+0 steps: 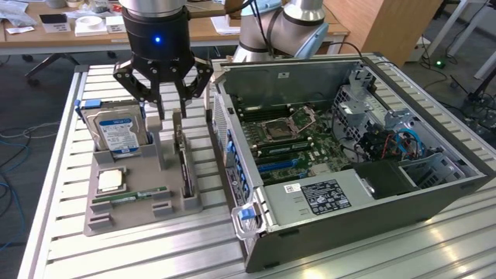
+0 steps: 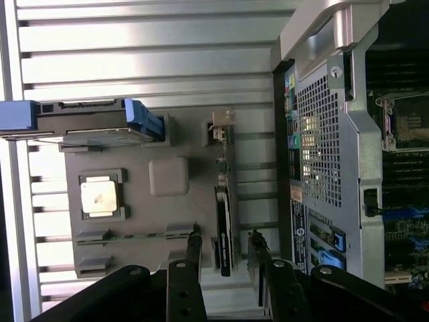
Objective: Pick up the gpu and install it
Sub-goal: 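Pick up the gpu and move the gpu toward the slot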
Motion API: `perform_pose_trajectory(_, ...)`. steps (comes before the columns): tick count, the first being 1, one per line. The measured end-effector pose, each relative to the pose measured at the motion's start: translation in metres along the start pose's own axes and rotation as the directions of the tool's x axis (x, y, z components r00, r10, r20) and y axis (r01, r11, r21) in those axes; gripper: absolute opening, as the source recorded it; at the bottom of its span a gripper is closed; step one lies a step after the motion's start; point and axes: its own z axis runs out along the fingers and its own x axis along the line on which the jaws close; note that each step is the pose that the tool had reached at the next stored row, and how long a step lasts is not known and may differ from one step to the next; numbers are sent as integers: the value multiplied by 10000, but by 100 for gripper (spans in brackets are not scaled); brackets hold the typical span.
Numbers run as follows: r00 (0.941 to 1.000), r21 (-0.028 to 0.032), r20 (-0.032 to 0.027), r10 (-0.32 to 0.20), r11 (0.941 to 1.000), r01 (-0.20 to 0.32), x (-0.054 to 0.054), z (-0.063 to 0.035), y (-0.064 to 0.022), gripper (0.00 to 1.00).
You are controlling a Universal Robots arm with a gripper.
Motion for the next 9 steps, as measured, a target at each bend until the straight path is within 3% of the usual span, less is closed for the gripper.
perform_pose_trajectory(9,10000,1,-1,0,10000,0,4,137,-6,42)
